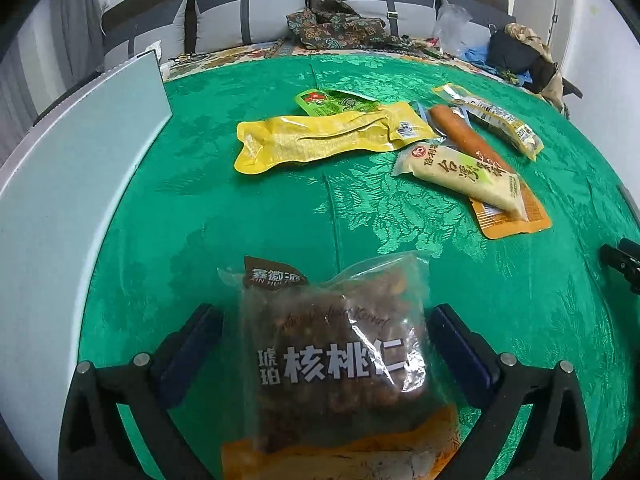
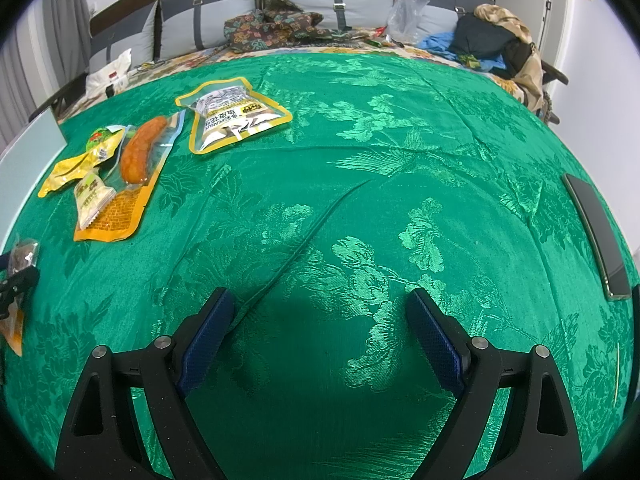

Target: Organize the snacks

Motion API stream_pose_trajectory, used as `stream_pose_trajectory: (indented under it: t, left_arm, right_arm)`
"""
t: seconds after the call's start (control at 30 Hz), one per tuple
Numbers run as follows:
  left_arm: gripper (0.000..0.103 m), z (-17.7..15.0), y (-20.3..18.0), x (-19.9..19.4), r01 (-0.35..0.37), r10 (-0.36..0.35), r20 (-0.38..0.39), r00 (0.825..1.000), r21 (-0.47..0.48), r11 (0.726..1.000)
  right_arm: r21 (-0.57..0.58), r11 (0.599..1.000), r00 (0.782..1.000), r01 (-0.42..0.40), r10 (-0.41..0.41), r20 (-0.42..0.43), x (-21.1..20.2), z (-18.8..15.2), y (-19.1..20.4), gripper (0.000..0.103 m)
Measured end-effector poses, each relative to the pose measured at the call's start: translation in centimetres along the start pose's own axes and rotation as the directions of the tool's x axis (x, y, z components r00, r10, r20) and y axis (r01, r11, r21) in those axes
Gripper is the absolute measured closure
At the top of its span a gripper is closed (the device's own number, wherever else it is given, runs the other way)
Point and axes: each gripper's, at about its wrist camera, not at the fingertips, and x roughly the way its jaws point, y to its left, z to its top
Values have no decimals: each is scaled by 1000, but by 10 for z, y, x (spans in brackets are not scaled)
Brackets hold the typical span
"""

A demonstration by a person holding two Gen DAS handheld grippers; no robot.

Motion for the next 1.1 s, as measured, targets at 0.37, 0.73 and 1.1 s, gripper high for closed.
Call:
stream_pose_trajectory:
  t: [0.37, 0.73, 1.1]
  left_arm:
    - [0, 0, 1, -2, -1, 1, 0, 1000, -4, 1000]
    - [0, 0, 1, -2, -1, 1, 0, 1000, -4, 1000]
    - [0, 2, 2, -2, -2, 2, 0, 1000, -5, 1000]
  right_arm:
    - [0, 1000, 1000, 0, 0, 0, 0, 0, 0, 12]
    - [-32, 999, 999, -28, 28, -24, 2, 5, 1, 13]
    - [-105, 957, 961, -271, 263, -87, 56, 157, 44, 14]
